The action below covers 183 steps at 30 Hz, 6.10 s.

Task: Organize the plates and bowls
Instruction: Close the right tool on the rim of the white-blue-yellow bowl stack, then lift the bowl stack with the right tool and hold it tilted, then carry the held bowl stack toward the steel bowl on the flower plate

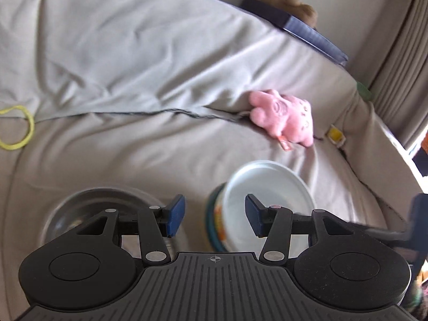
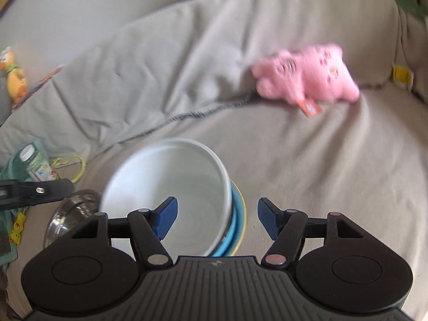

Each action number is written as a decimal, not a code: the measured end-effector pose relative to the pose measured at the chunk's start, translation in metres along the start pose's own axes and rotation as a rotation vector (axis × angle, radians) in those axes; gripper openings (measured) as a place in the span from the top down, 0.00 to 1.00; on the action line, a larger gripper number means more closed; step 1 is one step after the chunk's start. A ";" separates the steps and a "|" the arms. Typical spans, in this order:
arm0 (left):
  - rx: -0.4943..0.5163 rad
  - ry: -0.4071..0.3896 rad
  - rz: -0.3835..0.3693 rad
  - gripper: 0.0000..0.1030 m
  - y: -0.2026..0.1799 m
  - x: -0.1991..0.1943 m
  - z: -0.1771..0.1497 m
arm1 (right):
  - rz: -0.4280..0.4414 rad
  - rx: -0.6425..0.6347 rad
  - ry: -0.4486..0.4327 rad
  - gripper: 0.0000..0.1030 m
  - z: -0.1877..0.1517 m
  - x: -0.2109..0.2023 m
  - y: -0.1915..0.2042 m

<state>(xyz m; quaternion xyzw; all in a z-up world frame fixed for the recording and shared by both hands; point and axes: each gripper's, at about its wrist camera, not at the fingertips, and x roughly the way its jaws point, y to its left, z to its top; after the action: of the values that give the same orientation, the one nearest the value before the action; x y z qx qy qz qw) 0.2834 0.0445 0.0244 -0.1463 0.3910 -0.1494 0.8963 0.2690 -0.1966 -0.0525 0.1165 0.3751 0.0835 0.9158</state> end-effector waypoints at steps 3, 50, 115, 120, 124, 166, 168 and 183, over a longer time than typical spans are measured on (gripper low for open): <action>0.068 0.040 0.073 0.48 -0.021 0.019 0.002 | 0.037 0.083 0.075 0.35 -0.008 0.027 -0.015; 0.342 0.393 0.447 0.48 -0.097 0.119 0.010 | 0.407 0.299 0.112 0.66 -0.047 0.076 -0.096; 0.312 0.455 0.309 0.45 -0.106 0.144 -0.016 | 0.328 0.236 0.133 0.62 -0.027 0.056 -0.093; 0.298 0.423 0.314 0.46 -0.108 0.145 -0.016 | 0.345 0.215 0.209 0.61 -0.014 0.063 -0.095; 0.302 0.423 0.324 0.46 -0.111 0.146 -0.018 | 0.332 0.217 0.213 0.61 -0.008 0.067 -0.094; 0.384 0.390 0.375 0.50 -0.121 0.142 -0.018 | 0.348 0.257 0.244 0.56 -0.010 0.072 -0.095; 0.380 0.391 0.378 0.50 -0.120 0.143 -0.017 | 0.338 0.245 0.241 0.56 -0.009 0.071 -0.093; 0.345 0.386 0.369 0.50 -0.114 0.144 -0.018 | 0.298 0.248 0.239 0.55 -0.005 0.070 -0.085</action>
<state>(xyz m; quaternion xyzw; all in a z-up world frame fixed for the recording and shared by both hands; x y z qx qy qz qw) 0.3464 -0.1170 -0.0387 0.1121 0.5427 -0.0732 0.8292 0.3202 -0.2599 -0.1265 0.2714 0.4671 0.1847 0.8210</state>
